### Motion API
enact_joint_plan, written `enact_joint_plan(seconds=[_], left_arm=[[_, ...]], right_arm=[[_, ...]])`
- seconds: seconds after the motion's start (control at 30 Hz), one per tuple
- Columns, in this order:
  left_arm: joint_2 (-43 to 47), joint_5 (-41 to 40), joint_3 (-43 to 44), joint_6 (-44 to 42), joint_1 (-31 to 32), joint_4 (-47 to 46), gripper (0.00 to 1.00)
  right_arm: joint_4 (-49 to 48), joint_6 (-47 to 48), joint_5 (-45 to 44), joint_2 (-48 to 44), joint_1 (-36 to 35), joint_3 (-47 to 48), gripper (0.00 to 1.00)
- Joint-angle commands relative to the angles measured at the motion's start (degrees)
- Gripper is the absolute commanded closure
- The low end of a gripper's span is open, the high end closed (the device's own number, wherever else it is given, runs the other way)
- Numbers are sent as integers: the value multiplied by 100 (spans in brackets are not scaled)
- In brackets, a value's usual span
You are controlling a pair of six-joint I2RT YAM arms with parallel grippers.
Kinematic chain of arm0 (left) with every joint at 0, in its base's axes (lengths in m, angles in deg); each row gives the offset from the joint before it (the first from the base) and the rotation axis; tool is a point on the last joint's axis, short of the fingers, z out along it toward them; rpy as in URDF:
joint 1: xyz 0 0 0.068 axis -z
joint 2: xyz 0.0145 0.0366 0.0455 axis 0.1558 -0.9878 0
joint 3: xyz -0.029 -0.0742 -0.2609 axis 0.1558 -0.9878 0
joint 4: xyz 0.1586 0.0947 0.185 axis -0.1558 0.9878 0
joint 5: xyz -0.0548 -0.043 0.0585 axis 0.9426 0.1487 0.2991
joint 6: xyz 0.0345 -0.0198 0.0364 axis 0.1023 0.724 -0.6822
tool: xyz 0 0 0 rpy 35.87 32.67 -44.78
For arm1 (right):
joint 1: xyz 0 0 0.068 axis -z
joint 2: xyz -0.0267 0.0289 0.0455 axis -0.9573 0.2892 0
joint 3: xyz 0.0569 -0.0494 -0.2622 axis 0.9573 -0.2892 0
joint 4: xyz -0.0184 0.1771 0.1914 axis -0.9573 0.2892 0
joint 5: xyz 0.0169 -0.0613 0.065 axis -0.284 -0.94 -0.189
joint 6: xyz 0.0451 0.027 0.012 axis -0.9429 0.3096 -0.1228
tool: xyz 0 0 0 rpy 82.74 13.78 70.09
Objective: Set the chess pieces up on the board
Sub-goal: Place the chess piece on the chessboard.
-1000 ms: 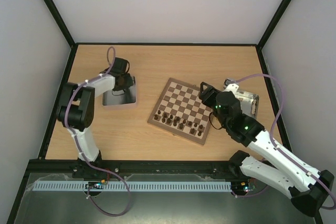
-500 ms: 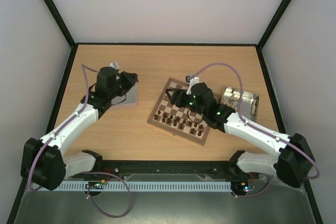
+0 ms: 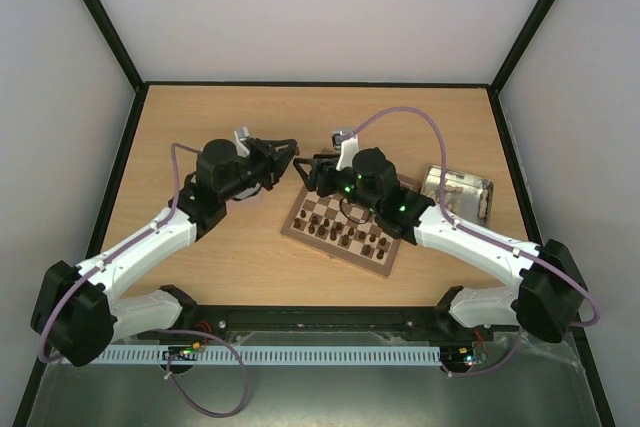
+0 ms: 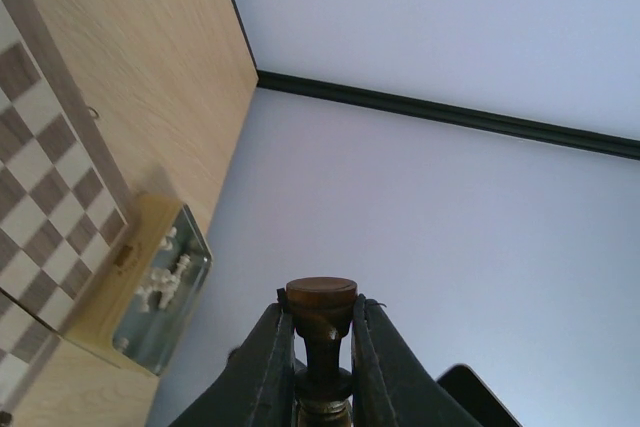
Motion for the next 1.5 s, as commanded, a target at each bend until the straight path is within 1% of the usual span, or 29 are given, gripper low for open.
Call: enact_joint_plan(seconds=[0.0,0.13,0.27,0.4,0.5,0.57,0.63,0.67,0.77,0.9,1.03,1.2,1.33,1.47], left_arm=[[8,54,-59,553,153,-466,86],[-21,43,-22,568,225,-459,86],[-29,-2,-3,516,276,-383,86],[-7,-84,15,424,282,-264,86],[15,-145,31,360,287,-191,86],[40,-175,42,324,295,-180,86],[51,-209,101,265,317,-108,86],[52,-215,120,236,319,-88,86],[57,-183,131,253,336,-119,86],[101,-191,156,275,370,-110,86],[132,-192,168,304,378,-123,86],[104,-165,193,310,436,-175,86],[112,-258,211,306,547,-139,86],[92,-275,258,293,612,-170,86]], right_arm=[[-199,509,-346,-2,-36,159,41],[-149,908,-480,35,-34,163,47],[-82,1117,-572,51,-36,265,52],[-109,1224,-380,-26,-36,253,58],[-205,1236,-104,-164,-34,115,59],[-325,1216,79,-312,-36,-2,58],[-517,1155,116,-416,-34,-109,52],[-582,1160,136,-441,-36,-134,51],[-594,1120,30,-366,-36,-95,50],[-436,1159,-9,-132,-35,78,58],[-464,1238,109,-117,-36,-1,64],[-488,1282,-85,-134,-30,-49,65],[-423,1300,-274,-42,-36,75,73],[-315,1392,-436,56,-36,129,76]])
